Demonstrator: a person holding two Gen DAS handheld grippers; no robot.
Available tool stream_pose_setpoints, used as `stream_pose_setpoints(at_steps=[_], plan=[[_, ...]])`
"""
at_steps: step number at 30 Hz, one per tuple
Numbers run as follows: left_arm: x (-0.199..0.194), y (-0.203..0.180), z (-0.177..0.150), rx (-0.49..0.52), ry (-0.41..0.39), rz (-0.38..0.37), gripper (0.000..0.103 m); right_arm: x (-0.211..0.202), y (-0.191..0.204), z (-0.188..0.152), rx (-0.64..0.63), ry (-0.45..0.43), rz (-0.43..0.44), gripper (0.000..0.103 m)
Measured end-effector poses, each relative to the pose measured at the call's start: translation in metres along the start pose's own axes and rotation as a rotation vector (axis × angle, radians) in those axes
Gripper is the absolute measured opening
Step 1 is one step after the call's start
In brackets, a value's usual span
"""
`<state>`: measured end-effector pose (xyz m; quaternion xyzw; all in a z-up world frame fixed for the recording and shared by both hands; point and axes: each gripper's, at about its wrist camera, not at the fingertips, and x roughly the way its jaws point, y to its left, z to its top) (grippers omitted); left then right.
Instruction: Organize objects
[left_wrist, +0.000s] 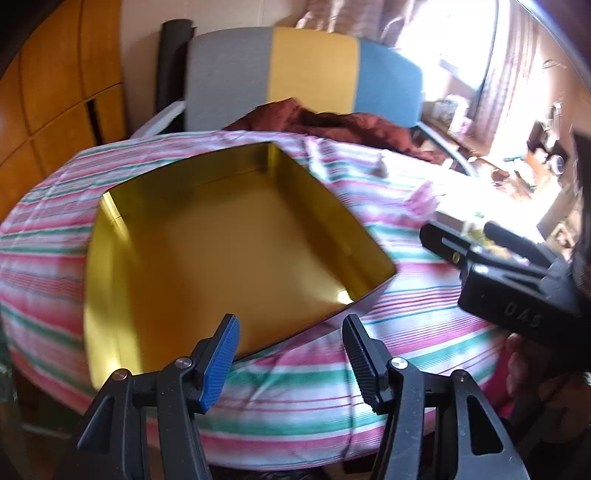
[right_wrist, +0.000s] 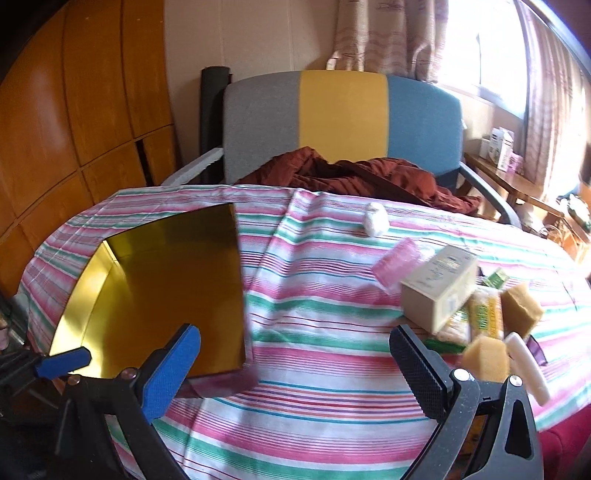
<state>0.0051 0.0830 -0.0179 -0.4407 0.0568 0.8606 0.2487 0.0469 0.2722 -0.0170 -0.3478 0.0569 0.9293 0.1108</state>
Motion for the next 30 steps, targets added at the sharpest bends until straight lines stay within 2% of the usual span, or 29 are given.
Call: stream_pose_setpoints(at_steps=[4, 11, 16, 20, 23, 27, 30], plan=[[0.001, -0.018, 0.008, 0.047, 0.003, -0.050, 0.060, -0.013, -0.039, -0.003, 0.060, 0.000, -0.061, 0.103], [0.023, -0.055, 0.027, 0.132, 0.085, -0.112, 0.063, -0.041, -0.129, -0.011, 0.173, 0.008, -0.218, 0.103], [0.038, -0.088, 0.052, 0.169, 0.111, -0.201, 0.063, -0.056, -0.186, -0.018, 0.253, 0.019, -0.295, 0.103], [0.053, -0.122, 0.079, 0.227, 0.097, -0.261, 0.063, -0.057, -0.214, -0.018, 0.328, 0.027, -0.281, 0.103], [0.071, -0.148, 0.096, 0.266, 0.119, -0.337, 0.063, -0.050, -0.227, -0.022, 0.398, 0.060, -0.215, 0.103], [0.099, -0.181, 0.116, 0.339, 0.137, -0.383, 0.063, -0.047, -0.233, -0.026, 0.443, 0.067, -0.120, 0.103], [0.121, -0.198, 0.124, 0.383, 0.154, -0.394, 0.063, -0.047, -0.234, -0.028, 0.462, 0.065, -0.079, 0.103]])
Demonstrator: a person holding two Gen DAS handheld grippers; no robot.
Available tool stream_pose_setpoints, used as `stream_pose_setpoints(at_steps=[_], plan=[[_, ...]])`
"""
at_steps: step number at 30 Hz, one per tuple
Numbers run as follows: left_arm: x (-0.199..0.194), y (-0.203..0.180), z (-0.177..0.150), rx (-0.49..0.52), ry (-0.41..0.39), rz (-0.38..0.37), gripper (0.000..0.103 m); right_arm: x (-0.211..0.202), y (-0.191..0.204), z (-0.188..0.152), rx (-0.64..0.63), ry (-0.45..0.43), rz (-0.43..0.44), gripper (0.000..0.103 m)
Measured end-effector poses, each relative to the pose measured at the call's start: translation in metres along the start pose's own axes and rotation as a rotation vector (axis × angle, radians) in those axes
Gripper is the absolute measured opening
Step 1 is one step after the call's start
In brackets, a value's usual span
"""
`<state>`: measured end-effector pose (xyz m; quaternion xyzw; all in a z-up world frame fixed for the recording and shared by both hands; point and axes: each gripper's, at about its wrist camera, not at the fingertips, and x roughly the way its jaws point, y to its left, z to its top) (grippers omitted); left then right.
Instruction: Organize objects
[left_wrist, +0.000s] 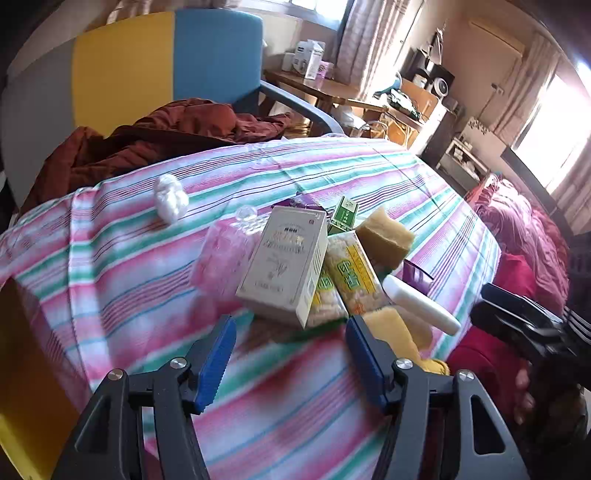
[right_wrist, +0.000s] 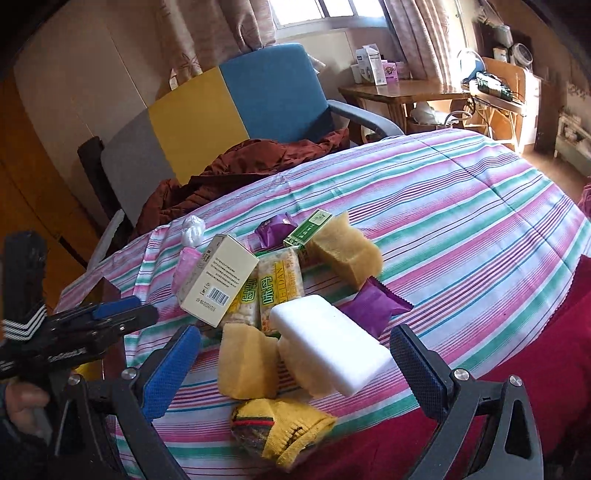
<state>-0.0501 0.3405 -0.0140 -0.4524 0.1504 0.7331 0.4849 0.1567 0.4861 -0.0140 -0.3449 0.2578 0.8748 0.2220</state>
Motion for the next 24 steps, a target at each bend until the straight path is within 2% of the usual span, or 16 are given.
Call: stream_pose_setpoints(at_steps=[7, 15, 20, 23, 24], plan=[[0.051, 0.006, 0.020, 0.042, 0.073, 0.013, 0.063, -0.001, -0.006, 0.000, 0.035, -0.008, 0.049, 0.103], [0.070, 0.007, 0.034, 0.060, 0.101, -0.009, 0.063, 0.001, -0.007, 0.001, 0.045, -0.005, 0.063, 0.103], [0.063, 0.011, 0.037, 0.054, 0.086, -0.071, 0.063, 0.002, -0.010, 0.001, 0.055, 0.001, 0.080, 0.103], [0.060, 0.017, 0.039, 0.029, 0.088, -0.149, 0.071, 0.003, -0.010, 0.002, 0.060, 0.005, 0.089, 0.103], [0.061, 0.016, 0.041, 0.037, 0.092, -0.152, 0.072, 0.004, -0.010, 0.002, 0.062, 0.006, 0.088, 0.103]])
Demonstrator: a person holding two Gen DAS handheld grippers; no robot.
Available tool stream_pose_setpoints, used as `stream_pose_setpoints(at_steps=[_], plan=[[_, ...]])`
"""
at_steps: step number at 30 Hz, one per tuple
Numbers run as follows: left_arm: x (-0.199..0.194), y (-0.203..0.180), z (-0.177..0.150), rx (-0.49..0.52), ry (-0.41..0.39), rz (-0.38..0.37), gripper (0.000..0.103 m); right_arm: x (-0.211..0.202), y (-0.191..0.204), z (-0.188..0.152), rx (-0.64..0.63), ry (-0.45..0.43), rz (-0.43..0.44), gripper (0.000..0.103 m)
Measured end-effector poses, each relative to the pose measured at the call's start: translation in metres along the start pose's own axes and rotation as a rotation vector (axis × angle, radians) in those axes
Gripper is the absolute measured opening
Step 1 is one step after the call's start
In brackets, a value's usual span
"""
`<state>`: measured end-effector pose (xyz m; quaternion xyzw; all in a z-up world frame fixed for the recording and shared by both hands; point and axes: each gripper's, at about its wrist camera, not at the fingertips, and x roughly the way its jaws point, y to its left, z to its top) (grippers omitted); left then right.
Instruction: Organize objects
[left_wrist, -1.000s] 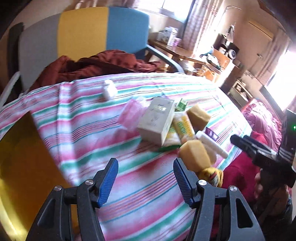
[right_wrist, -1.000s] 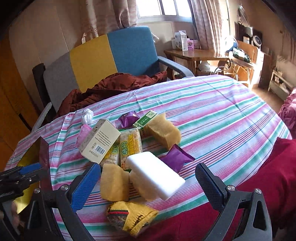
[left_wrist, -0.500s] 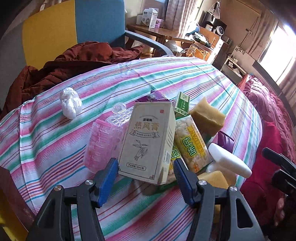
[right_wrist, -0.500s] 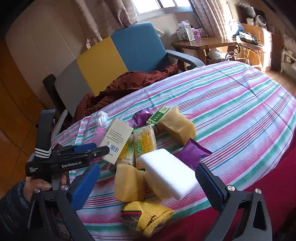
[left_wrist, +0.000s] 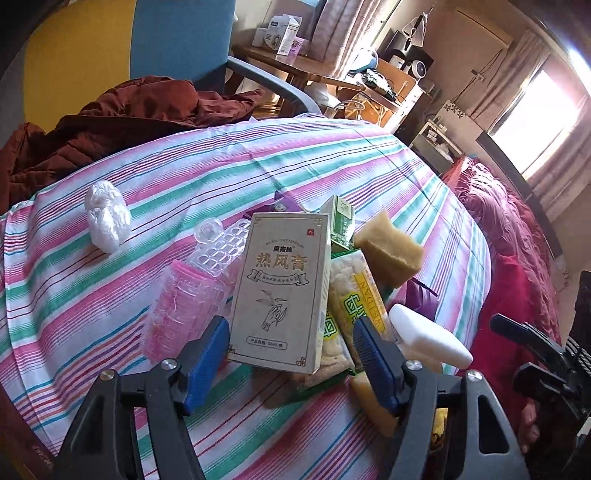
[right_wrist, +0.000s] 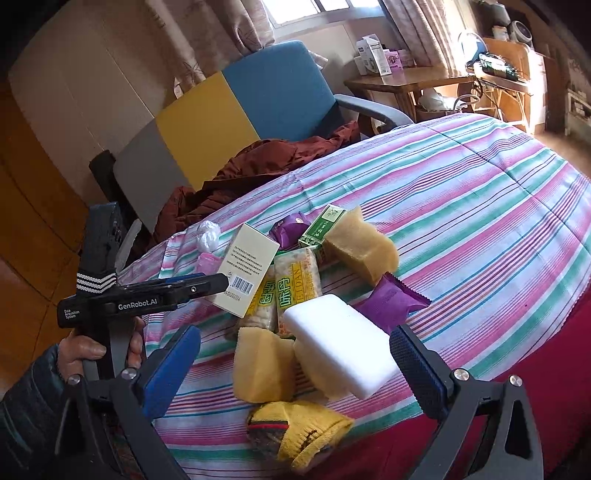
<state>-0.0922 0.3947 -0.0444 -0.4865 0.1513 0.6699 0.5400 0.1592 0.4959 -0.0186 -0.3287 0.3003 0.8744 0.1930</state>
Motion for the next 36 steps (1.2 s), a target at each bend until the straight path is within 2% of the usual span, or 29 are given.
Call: stream_pose_setpoints(at_steps=[4, 9, 14, 21, 27, 31, 36], plan=[[0.015, -0.003, 0.011, 0.031, 0.017, 0.046, 0.072, 0.000, -0.001, 0.001, 0.005, 0.001, 0.001, 0.103], [0.017, -0.012, 0.025, 0.075, 0.006, 0.060, 0.072, 0.000, -0.002, 0.001, 0.013, 0.004, 0.012, 0.103], [0.038, -0.013, 0.026, 0.107, 0.046, 0.136, 0.069, 0.001, -0.004, 0.002, 0.027, 0.004, 0.019, 0.103], [0.023, -0.024, 0.015, 0.122, -0.011, 0.151, 0.058, 0.004, -0.008, 0.002, 0.052, 0.027, 0.019, 0.103], [0.001, -0.027, -0.010, 0.086, -0.046, 0.111, 0.057, 0.007, -0.013, 0.002, 0.078, 0.043, 0.022, 0.103], [-0.017, -0.033, -0.029, 0.090, -0.060, 0.131, 0.057, 0.007, -0.015, 0.002, 0.090, 0.048, 0.025, 0.103], [-0.007, -0.037, -0.046, 0.093, -0.024, 0.157, 0.059, 0.008, -0.018, 0.003, 0.115, 0.053, 0.032, 0.103]])
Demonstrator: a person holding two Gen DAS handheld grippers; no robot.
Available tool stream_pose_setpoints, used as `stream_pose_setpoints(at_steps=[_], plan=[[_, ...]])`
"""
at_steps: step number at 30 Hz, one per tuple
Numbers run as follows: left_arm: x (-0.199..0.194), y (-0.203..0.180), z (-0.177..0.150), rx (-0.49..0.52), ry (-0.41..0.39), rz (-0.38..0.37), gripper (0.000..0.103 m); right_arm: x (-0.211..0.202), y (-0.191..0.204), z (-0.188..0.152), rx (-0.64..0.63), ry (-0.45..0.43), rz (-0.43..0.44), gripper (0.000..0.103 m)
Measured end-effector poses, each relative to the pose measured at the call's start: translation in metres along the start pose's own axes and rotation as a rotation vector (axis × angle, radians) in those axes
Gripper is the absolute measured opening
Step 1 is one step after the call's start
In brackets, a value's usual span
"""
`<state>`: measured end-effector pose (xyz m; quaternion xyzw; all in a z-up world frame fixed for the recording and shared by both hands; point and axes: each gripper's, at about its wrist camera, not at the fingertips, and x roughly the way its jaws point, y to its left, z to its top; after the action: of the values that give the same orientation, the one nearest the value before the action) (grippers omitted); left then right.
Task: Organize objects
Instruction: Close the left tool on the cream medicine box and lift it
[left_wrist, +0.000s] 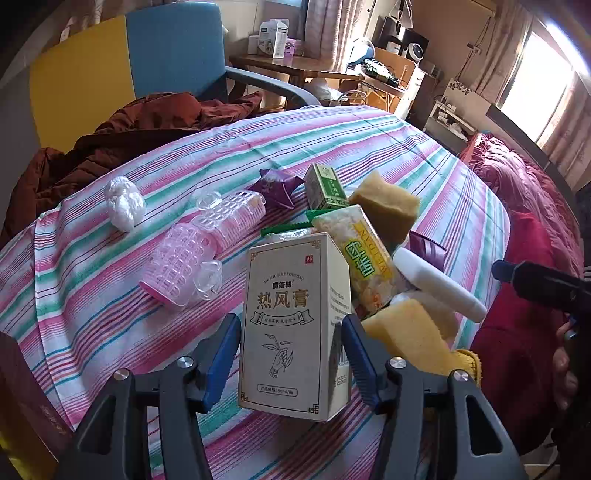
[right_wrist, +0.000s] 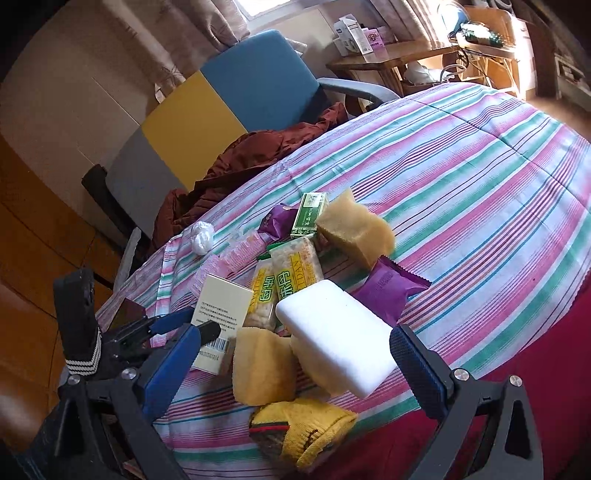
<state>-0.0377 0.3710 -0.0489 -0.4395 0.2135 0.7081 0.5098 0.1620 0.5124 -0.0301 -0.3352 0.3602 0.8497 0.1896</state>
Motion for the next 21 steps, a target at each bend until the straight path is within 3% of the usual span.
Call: stream_pose_setpoints(at_steps=[5, 8, 15, 21], plan=[[0.014, 0.001, -0.004, -0.062, 0.042, -0.066, 0.061, 0.000, -0.004, 0.001, 0.023, 0.005, 0.015, 0.103], [0.015, -0.001, -0.011, -0.070, 0.035, -0.052, 0.052, 0.000, -0.004, 0.001, 0.019, 0.011, 0.017, 0.103], [-0.025, 0.016, -0.033, -0.174, -0.031, -0.038, 0.052, 0.005, 0.006, 0.000, -0.053, 0.051, 0.026, 0.103], [-0.059, 0.017, -0.066, -0.215, -0.066, -0.031, 0.052, 0.010, 0.022, -0.007, -0.148, 0.099, -0.020, 0.103]])
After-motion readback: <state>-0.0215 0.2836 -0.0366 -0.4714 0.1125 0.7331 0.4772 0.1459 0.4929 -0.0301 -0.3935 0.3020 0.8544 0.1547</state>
